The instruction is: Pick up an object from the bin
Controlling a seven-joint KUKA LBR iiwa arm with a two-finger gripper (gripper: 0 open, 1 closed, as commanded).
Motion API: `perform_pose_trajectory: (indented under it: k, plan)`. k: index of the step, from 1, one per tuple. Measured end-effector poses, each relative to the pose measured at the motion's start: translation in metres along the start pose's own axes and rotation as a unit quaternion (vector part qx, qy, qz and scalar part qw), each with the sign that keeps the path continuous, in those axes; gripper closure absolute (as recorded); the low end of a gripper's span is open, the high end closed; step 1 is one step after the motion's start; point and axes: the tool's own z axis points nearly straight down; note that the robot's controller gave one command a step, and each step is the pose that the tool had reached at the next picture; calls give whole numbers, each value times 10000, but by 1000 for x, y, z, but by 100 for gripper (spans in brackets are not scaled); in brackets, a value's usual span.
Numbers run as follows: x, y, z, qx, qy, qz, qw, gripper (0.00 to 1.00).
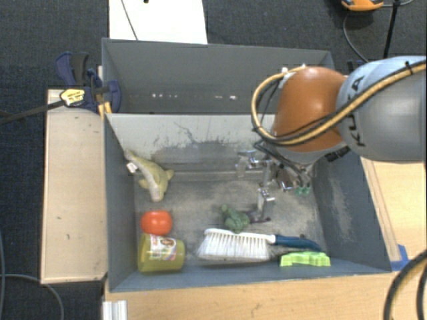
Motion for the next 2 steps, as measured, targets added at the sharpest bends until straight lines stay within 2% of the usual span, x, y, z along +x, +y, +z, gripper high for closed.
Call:
perform_pose_trajectory:
  k: [1, 2]
  plan:
    - [57, 9, -5, -12, -18, -74, 10000, 0]
    - [57, 53, 40, 1, -11, 76, 10000, 0]
